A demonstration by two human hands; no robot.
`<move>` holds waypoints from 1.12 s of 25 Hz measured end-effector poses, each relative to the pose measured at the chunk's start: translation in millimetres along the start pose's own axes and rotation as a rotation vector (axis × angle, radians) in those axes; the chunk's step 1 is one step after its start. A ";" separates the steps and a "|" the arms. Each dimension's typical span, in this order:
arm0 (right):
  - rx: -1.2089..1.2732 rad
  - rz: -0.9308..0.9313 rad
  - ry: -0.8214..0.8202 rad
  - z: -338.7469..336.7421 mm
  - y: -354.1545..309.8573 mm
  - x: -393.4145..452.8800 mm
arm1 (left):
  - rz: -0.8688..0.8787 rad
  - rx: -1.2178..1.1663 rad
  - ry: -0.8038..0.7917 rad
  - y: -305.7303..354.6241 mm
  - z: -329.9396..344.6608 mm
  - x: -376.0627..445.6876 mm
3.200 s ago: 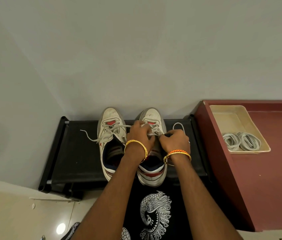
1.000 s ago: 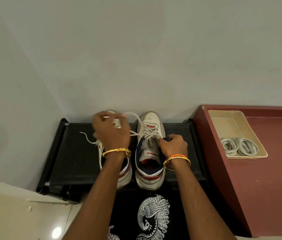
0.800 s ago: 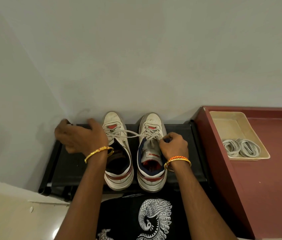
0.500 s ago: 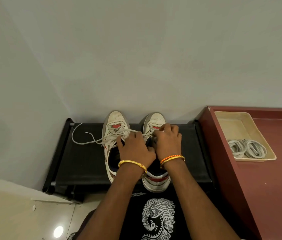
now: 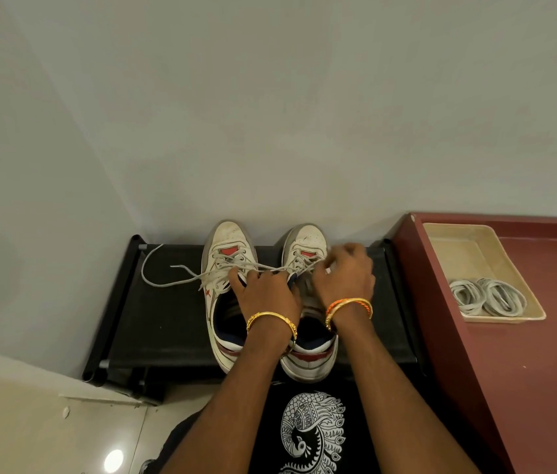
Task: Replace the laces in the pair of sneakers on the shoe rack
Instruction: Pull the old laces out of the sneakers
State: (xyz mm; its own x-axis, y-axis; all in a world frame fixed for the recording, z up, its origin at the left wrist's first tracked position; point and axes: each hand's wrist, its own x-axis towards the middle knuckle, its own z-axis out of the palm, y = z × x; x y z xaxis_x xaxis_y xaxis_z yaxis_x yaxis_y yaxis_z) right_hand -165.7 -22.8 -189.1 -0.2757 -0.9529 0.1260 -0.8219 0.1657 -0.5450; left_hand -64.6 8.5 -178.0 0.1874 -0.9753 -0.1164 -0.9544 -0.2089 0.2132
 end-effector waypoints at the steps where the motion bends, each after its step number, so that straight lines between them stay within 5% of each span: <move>1: 0.143 0.122 0.068 -3.8 4.7 3.5 | 0.003 0.005 -0.003 0.0 0.5 -0.3; 5: 0.683 0.724 0.008 -10.2 19.8 17.5 | 0.002 -0.001 -0.006 1.2 1.0 -0.7; 7: 0.854 0.814 -0.099 -14.5 19.2 19.3 | -0.004 -0.013 -0.002 1.2 0.7 -0.7; 10: 0.813 0.531 -0.185 -26.8 7.5 15.7 | -0.002 -0.021 0.007 0.7 0.5 -1.1; 13: 0.045 -0.118 -0.264 -20.3 -1.2 3.3 | 0.009 -0.022 0.012 0.2 1.9 -0.2; 15: -0.240 -0.224 -0.381 -8.2 -8.8 -0.4 | 0.010 -0.020 0.012 -0.6 2.5 0.3; 18: -0.233 -0.149 -0.427 -2.9 -15.2 1.3 | 0.009 -0.026 0.012 -0.6 2.5 -0.1; 23: 0.180 0.042 -0.346 -13.6 -1.6 3.0 | 0.012 -0.003 0.002 -0.7 2.0 -0.4; 28: 1.148 0.511 -0.109 -52.7 8.1 21.7 | 0.011 -0.019 0.006 -0.4 1.1 -0.6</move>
State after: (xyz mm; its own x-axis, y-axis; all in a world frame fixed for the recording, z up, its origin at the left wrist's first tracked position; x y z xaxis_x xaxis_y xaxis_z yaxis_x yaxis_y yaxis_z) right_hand -204.5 -28.8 -147.1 -0.3459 -0.8703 -0.3507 0.2867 0.2579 -0.9227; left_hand -64.6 9.3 -179.1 0.1786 -0.9780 -0.1078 -0.9519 -0.1994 0.2326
